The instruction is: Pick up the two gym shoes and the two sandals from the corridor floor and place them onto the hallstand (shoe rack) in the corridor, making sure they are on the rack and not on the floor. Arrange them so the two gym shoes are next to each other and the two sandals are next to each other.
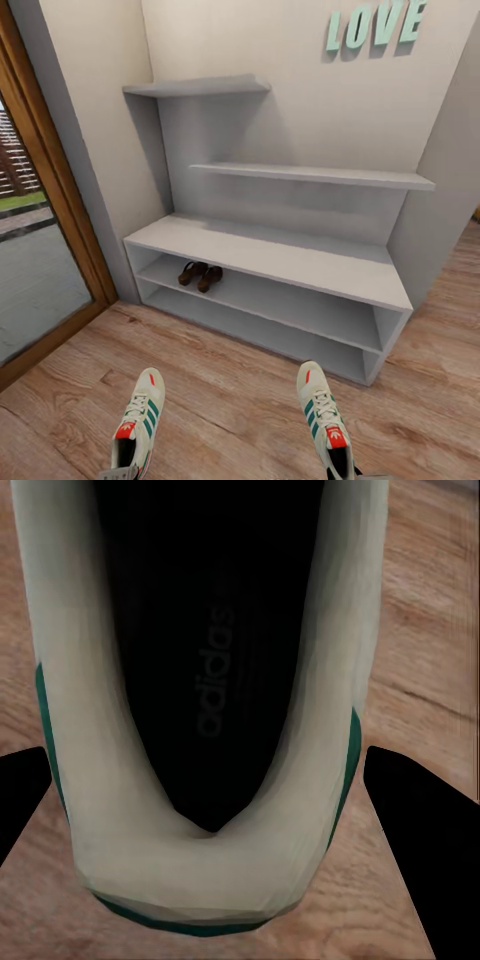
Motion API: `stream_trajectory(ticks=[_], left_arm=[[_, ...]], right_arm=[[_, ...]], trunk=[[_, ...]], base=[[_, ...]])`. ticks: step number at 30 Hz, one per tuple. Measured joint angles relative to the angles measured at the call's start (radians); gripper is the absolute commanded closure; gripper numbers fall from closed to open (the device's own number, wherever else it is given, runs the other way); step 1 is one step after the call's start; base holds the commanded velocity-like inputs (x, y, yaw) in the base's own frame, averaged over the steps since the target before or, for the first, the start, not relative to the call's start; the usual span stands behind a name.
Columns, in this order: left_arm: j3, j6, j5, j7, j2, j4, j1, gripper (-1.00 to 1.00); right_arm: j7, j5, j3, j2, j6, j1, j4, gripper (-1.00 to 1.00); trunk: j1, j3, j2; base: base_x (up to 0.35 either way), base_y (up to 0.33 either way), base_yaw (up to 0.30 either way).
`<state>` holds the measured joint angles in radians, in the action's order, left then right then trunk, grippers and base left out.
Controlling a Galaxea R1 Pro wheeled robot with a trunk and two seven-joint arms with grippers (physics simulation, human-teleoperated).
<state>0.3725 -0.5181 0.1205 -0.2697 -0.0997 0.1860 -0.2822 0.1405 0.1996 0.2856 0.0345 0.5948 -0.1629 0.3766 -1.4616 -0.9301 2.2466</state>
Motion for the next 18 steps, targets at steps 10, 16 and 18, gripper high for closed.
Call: stream_trajectory(ticks=[10, 16, 18], left_arm=[[0.001, 0.0, -0.001, 0.0, 0.0, 0.0, 0.0, 1.0], [0.0, 0.0, 0.0, 0.0, 0.001, 0.0, 0.0, 1.0], [0.0, 0.0, 0.0, 0.0, 0.001, 0.0, 0.0, 1.0]], right_arm=[[0.001, 0.0, 0.0, 0.0, 0.0, 0.0, 0.0, 1.0], [0.001, 0.0, -0.001, 0.0, 0.0, 0.0, 0.0, 1.0], [0.002, 0.0, -0.001, 0.0, 0.0, 0.0, 0.0, 1.0]], trunk=[[0.0, -0.004, 0.0], [0.0, -0.006, 0.0], [0.0, -0.007, 0.0]], base=[[0.0, 0.253, -0.292], [0.0, 0.051, -0.292], [0.0, 0.005, -0.292]])
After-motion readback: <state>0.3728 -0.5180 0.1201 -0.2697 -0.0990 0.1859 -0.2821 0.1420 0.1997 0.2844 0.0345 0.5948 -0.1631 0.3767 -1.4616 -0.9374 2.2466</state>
